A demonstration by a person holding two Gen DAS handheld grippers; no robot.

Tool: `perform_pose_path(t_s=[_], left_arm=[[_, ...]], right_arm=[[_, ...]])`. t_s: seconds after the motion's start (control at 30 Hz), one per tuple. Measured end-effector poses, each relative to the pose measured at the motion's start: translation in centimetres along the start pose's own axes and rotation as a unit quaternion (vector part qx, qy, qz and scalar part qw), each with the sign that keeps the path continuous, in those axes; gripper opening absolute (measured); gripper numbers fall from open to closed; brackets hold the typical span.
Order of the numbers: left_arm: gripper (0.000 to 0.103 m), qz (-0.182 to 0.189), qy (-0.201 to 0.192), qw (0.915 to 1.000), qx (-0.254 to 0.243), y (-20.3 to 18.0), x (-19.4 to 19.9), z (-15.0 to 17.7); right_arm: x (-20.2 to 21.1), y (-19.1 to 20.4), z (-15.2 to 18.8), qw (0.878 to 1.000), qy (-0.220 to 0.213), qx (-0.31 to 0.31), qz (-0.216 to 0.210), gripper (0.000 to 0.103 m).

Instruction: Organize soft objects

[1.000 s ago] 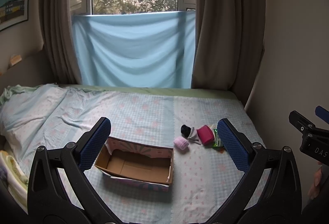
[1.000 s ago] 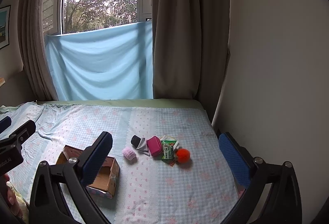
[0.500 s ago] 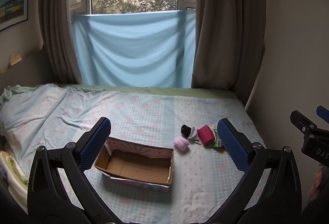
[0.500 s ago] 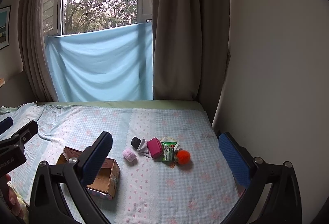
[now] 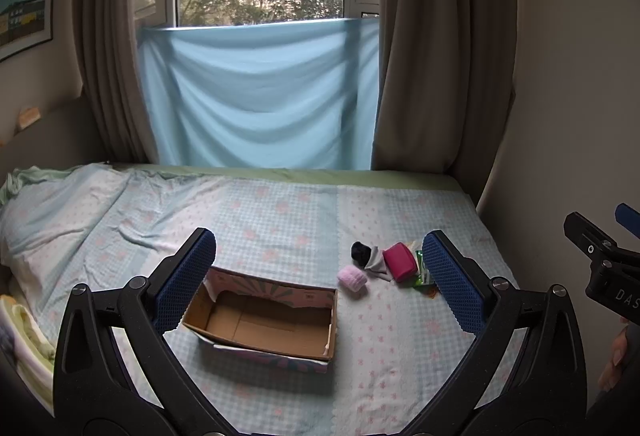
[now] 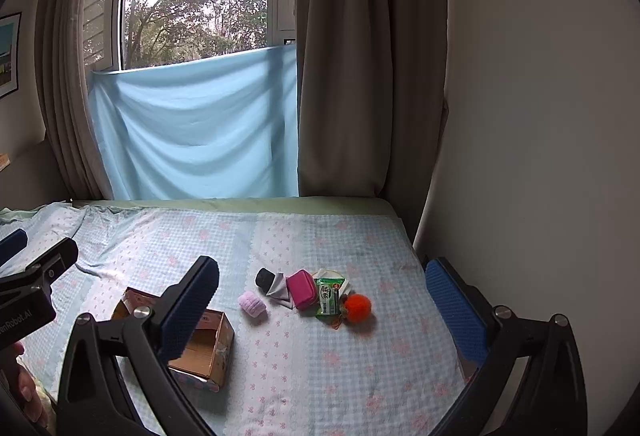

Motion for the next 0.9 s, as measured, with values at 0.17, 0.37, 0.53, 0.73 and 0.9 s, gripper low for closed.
perform_pose_path(t_s=[0.17,0.37,0.53,0.73,0.9], left_arm=[[0.103,0.001,0.001,1.0000,0.000,-0.07,-0.20,-0.06],[0.103,0.002,0.002,1.0000,-0.001,-0.14,-0.38,-0.12],[0.103,0.003,0.004,1.0000,-0.001,-0.12,-0.60,-0.19],[0.103,0.004,0.005,1.0000,-0.001,-0.10,-0.64,-0.19],[0.103,0.005,0.006,1.0000,-0.001,-0.08,-0.67,-0.20]], right_arm=[[-0.09,-0.19,-0.23,1.000,0.001,-0.003,-0.001,0.103],[-0.10,-0.39,-0.40,1.000,0.003,-0.004,0.000,0.103],[-0.16,-0.33,-0.44,1.000,0.003,-0.004,-0.001,0.103],[-0.16,-0.29,-0.45,1.000,0.004,-0.004,-0.001,0.103],[-0.19,-0.25,-0.50,1.000,0.003,-0.004,-0.001,0.103]])
Point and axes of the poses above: each gripper's, at about its wrist camera, not at the fingertips, and x roughly against the way its jaws point, y to its left, z to its underside, the point moved 7 cm from there along -x, roughly the way its jaws point, and after that the axes turned 8 degrees about -x, right-handed, at the moved point
